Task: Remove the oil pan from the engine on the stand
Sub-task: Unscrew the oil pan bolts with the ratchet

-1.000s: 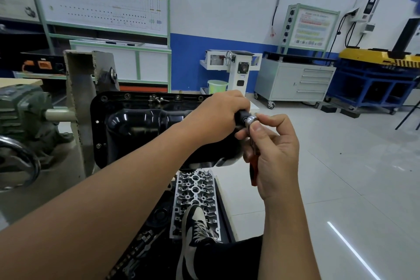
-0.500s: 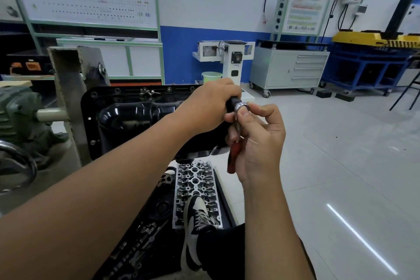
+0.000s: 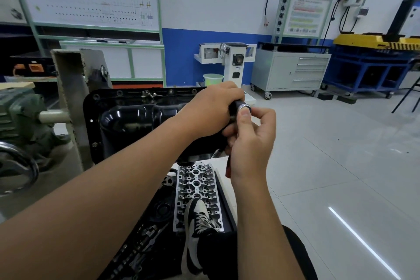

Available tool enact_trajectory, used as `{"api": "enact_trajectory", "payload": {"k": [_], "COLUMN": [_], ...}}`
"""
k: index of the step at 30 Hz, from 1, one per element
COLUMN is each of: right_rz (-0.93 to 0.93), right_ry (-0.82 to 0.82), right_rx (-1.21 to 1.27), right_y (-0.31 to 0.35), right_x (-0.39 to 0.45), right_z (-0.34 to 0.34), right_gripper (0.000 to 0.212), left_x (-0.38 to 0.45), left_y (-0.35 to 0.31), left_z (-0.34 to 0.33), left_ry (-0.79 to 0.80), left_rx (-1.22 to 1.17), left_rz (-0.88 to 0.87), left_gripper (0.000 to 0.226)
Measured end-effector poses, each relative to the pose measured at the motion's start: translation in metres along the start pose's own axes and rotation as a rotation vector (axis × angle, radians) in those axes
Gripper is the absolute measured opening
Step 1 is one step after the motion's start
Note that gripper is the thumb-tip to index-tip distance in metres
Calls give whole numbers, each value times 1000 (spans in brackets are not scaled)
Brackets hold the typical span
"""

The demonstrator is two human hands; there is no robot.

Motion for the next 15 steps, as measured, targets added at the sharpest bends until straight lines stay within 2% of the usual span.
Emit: {"api": "enact_trajectory", "payload": {"k": [1, 3, 5, 10, 15], "right_rz": [43, 103, 138, 188, 280], "right_ry": [1, 8, -8, -30, -1], "right_rx": [-146, -383, -496, -623, -660], "right_y": [0, 0, 1, 3, 13], "right_x": [1, 3, 6, 20, 31], "right_z": [-2, -9, -11, 1, 9], "right_gripper": [9, 22, 30, 28, 19], "left_x": [0, 0, -1, 1, 0], "left_y": [0, -1, 1, 4, 3], "left_z": [0, 1, 2, -5, -6], "left_ry": [10, 41, 57, 48, 13], "left_rx": [-2, -25, -32, 91, 58], "left_rz": [-8, -32, -46, -31, -6], "left_gripper": [8, 11, 8, 15, 21]}}
Point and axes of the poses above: each hand's wrist, its own x-axis towards the middle knuckle, its own z-axis out of the back of the hand, y = z × x, the point moved 3 cm from there along x, towards the middle knuckle, and after that the axes turned 9 degrees about -x, right-handed, at the moved point
